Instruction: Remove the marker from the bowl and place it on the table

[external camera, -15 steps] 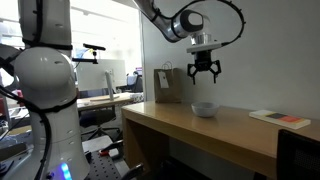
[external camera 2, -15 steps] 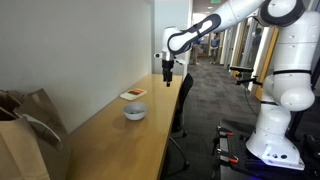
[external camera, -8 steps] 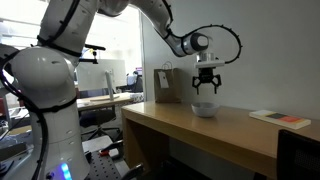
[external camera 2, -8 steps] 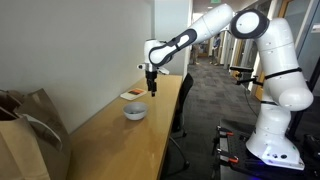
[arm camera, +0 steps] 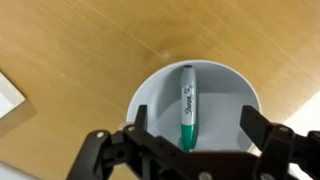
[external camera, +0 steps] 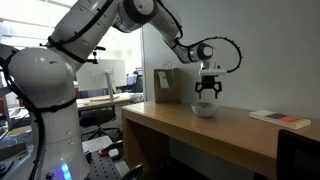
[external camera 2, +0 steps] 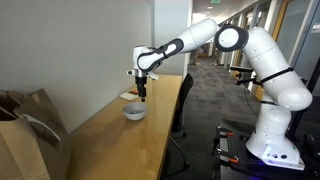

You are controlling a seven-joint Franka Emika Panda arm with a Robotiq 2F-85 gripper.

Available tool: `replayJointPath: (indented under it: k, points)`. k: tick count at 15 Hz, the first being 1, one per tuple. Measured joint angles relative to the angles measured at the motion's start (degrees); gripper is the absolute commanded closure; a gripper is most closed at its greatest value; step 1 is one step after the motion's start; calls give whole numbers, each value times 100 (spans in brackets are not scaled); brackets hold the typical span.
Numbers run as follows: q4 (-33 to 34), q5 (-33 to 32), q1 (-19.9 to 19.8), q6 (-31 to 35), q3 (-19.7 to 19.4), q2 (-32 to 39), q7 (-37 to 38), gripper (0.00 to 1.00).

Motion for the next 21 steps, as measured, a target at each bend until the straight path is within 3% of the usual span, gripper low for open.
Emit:
replayJointPath:
  k: [8,15,16,18,20,21]
  points:
    - [918,-7,5,-175,271,996,5,1]
    - [1044,-7,-7,-175,337,1266,-51,10]
    - [1054,-7,-7,-175,339,1304,-51,17]
    - [1088,-12,-14,-175,339,1379,-52,18]
    - [1157,-20,-32,-175,339,1462,-52,44]
    - [1199,-24,-41,-175,339,1501,-52,45]
